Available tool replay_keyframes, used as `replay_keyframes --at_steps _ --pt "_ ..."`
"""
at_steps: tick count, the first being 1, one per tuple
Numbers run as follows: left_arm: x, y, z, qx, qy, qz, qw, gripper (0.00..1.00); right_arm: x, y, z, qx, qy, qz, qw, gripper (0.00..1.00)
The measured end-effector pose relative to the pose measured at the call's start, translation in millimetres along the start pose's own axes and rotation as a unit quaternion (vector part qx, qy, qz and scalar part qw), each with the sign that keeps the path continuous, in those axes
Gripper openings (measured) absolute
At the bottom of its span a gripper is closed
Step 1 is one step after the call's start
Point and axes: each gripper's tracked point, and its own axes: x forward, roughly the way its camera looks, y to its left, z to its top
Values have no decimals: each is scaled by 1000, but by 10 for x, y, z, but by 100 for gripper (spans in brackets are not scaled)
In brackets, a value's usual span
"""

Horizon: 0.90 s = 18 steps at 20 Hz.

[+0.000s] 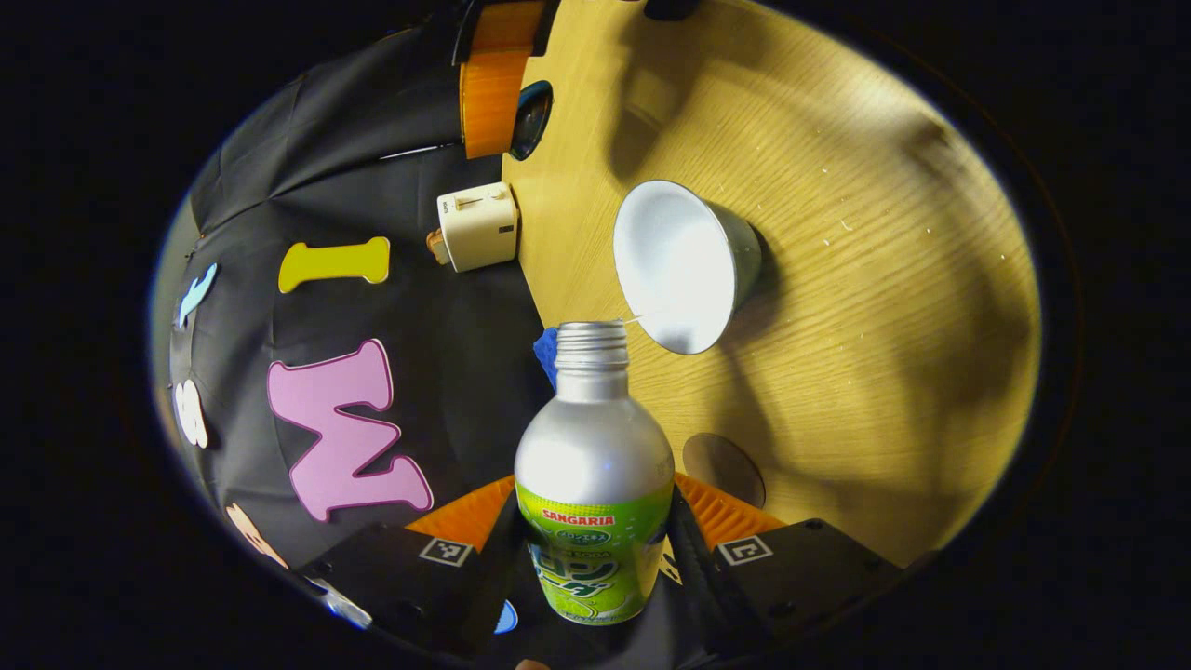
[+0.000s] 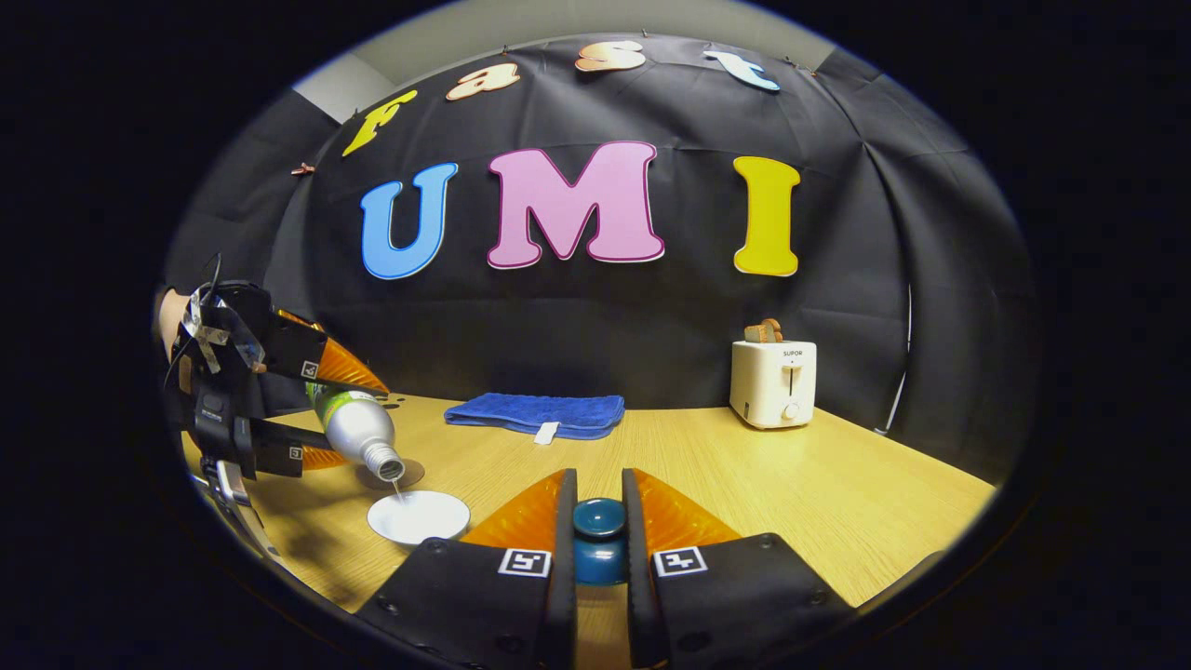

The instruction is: Open the teacup lid with one hand, grasp the water bottle and pour water into the teacup with the other hand; after pouring, place the water bottle on the coaster and then close the teacup lid.

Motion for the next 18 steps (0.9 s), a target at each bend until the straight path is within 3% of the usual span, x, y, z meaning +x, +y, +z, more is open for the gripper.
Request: replay_keyframes --at_steps 18 --pt "-55 -102 -36 116 26 -24 993 82 -13 26 -4 0 0 7 1000 25"
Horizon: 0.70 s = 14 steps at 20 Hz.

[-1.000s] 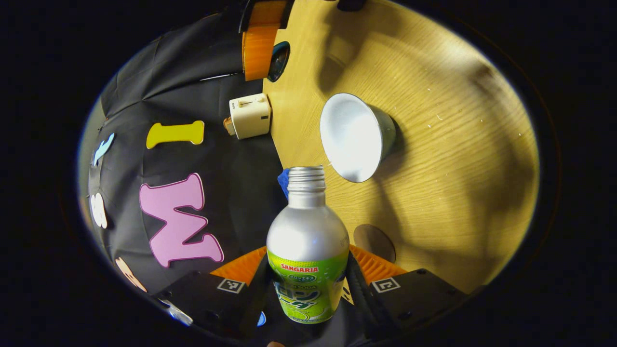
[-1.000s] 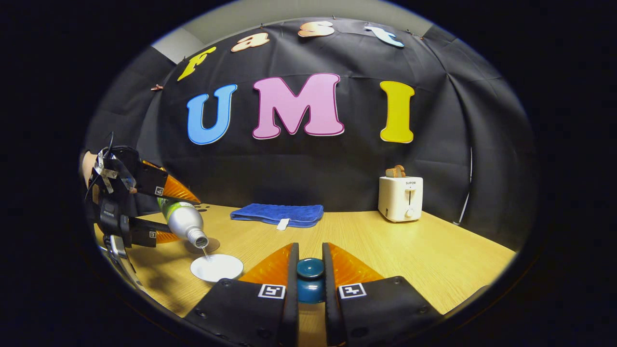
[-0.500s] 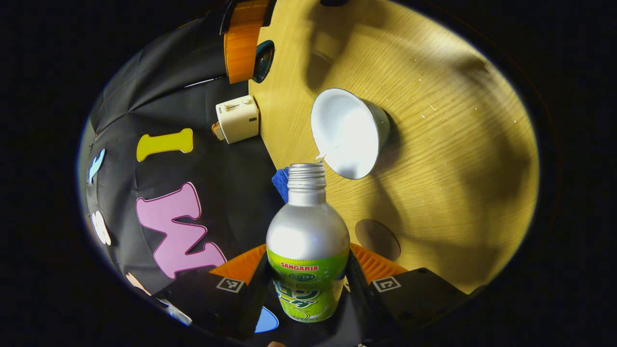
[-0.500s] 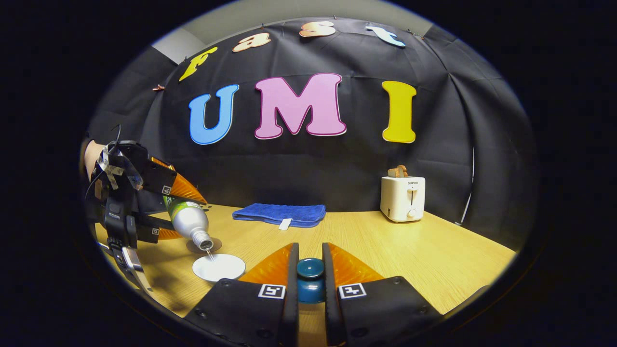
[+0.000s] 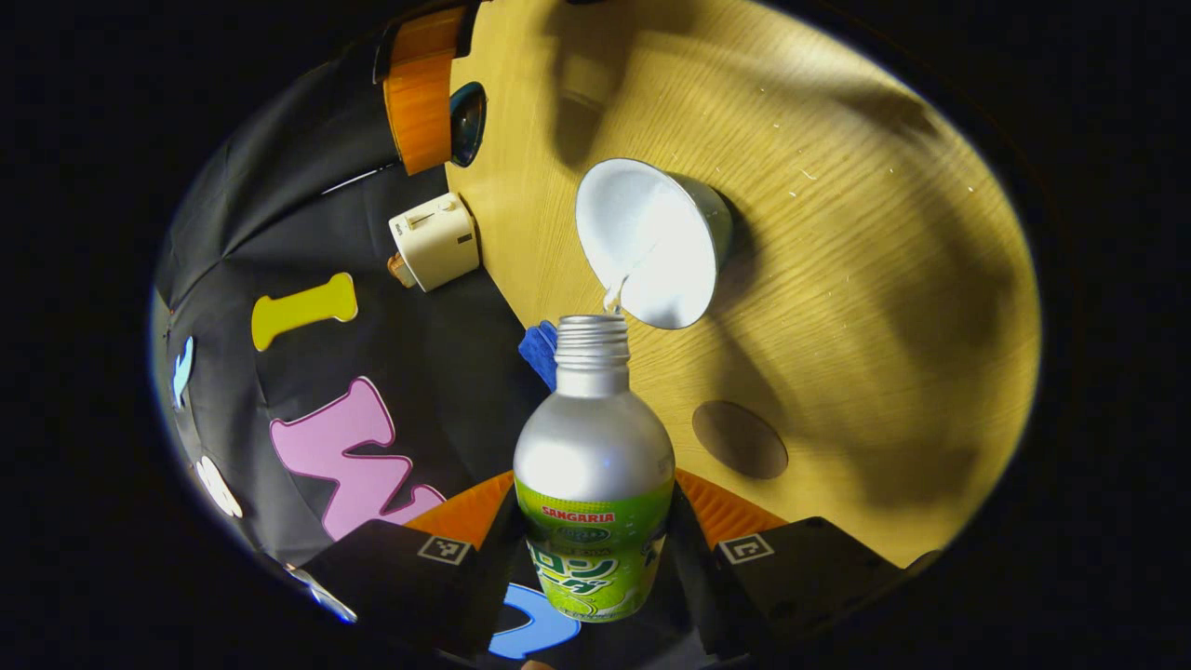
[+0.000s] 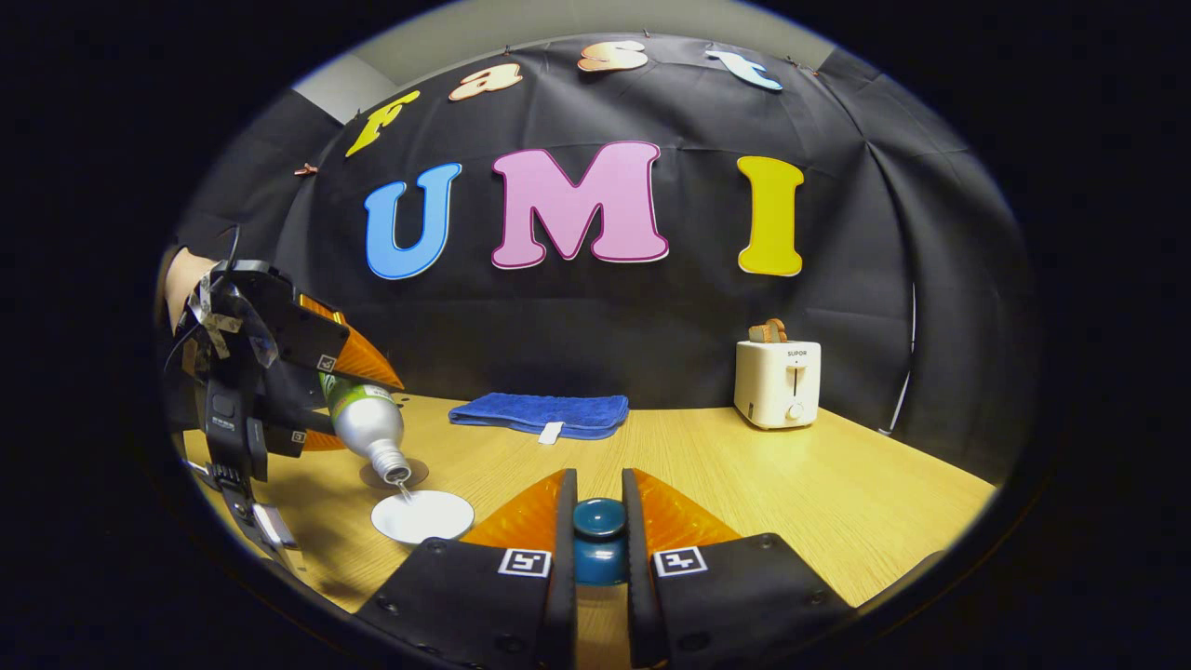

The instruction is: Open the teacup lid with one hand, grasp the water bottle and pour water into the teacup with the other hand; after pouring, place the water bottle on the coaster and then close the teacup lid.

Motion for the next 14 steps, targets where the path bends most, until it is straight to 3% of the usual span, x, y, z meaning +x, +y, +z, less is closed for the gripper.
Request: replay_keyframes --at_steps 14 --pt "-67 -155 81 101 19 -9 995 82 -4 27 -24 -1 4 10 1000 25"
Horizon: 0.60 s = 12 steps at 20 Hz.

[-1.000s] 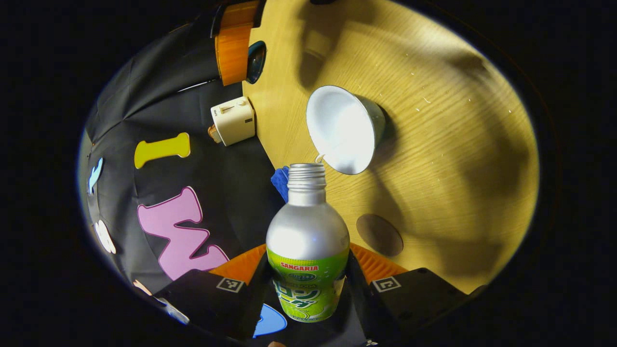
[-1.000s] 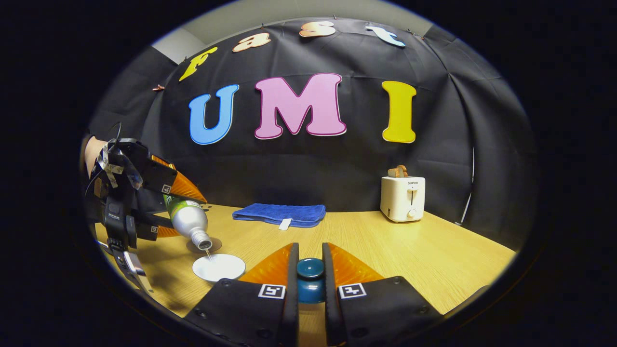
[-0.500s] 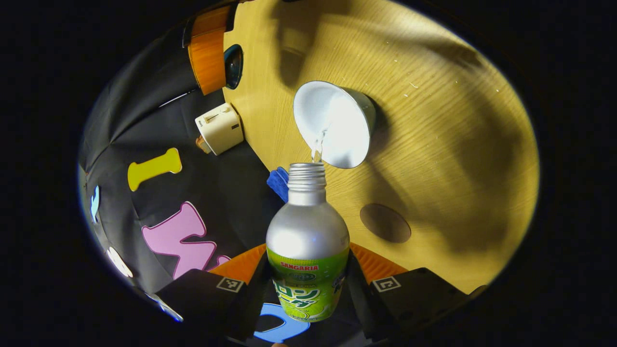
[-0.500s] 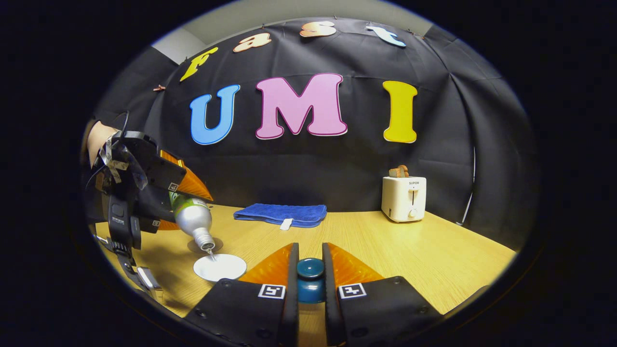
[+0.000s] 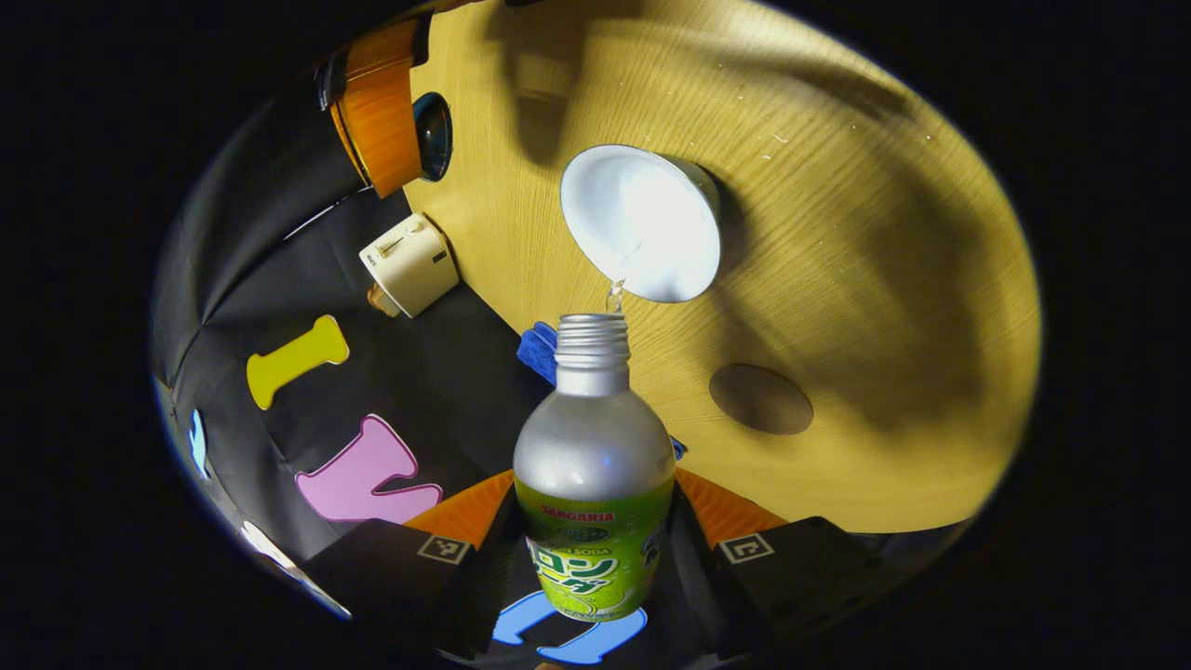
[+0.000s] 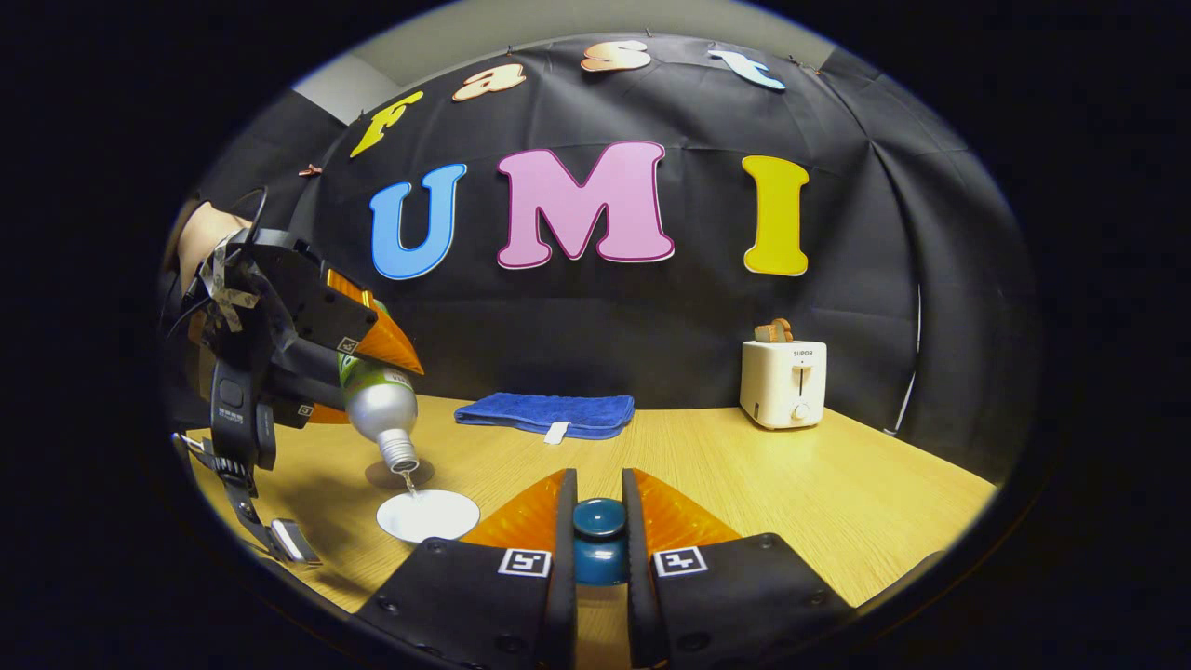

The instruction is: Open the teacup lid with one hand, grasp the water bottle and pour water into the teacup with the other hand; after pouring, place the water bottle on the coaster and then close the teacup lid.

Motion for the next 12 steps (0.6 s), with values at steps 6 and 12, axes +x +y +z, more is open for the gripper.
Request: replay_keyframes --at_steps 6,12 --pt "-1 37 -48 30 5 9 1000 82 -3 -1 10 1 1 1 1000 25" --pt "-12 41 -44 38 9 17 999 82 -8 -5 15 1 1 1 1000 25"
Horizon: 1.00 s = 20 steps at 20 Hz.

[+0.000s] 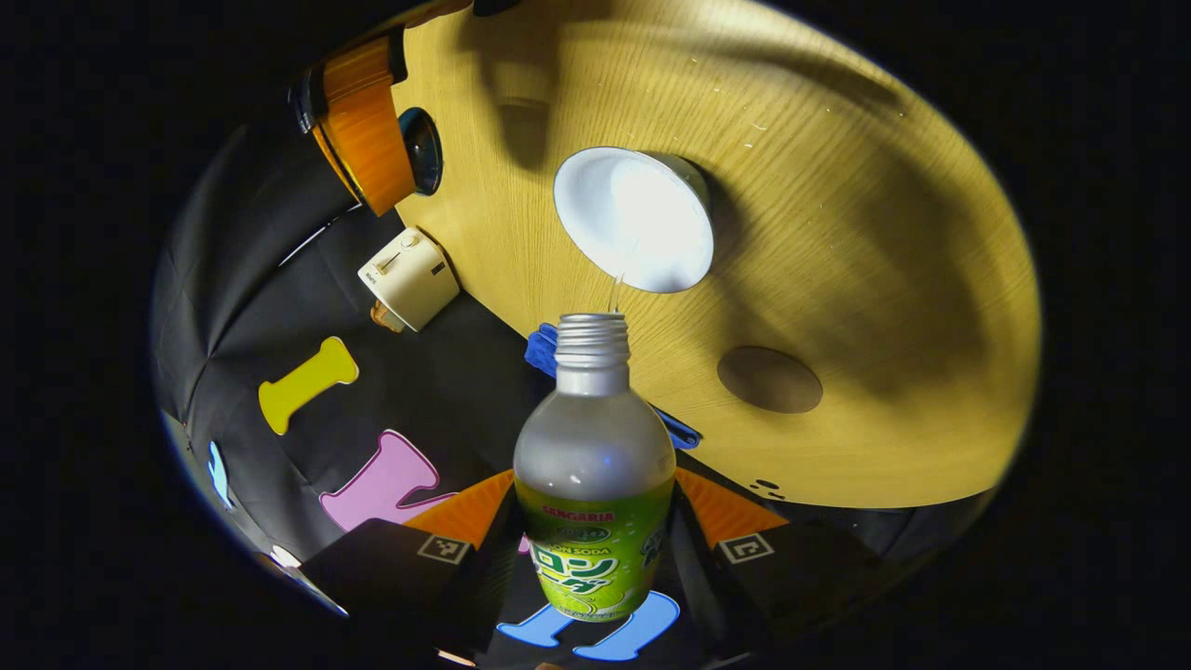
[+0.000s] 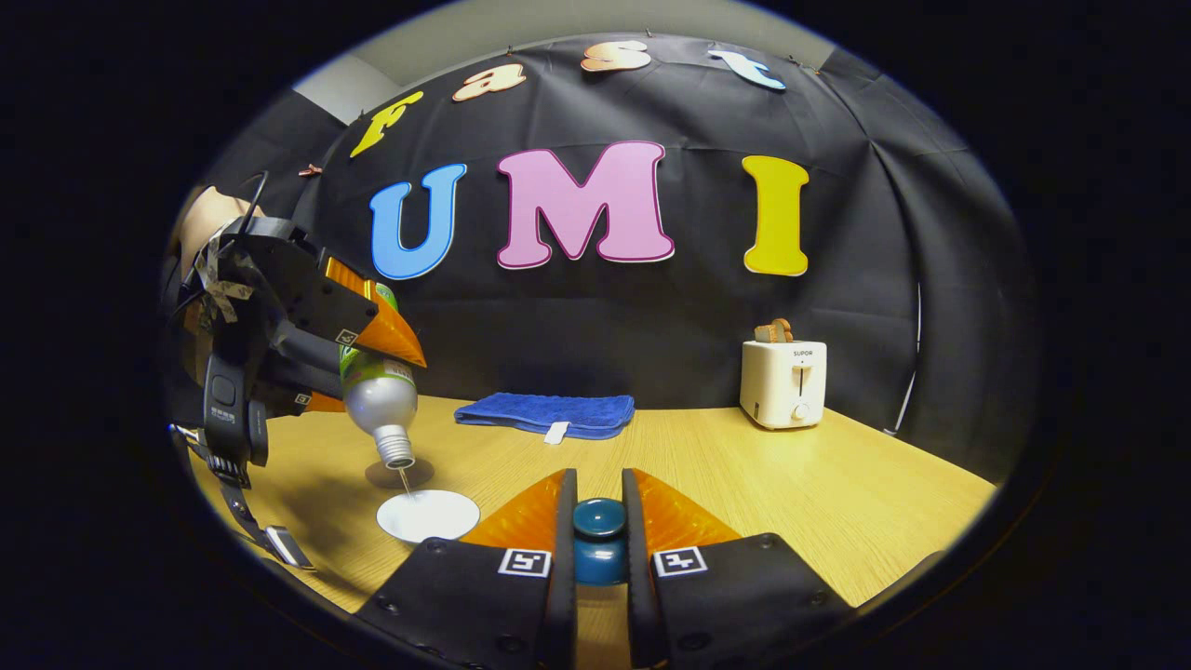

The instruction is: Open the teacup lid with one hand, grasp the water bottle and pour water into the teacup with the other hand; after pouring, place the water bottle on the coaster and then close the teacup lid.

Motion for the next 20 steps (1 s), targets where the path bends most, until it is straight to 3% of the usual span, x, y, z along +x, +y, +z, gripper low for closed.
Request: replay_keyframes --at_steps 20 --pt "-67 -71 66 -11 -12 20 1000 82 -14 5 5 1 2 0 1000 25"
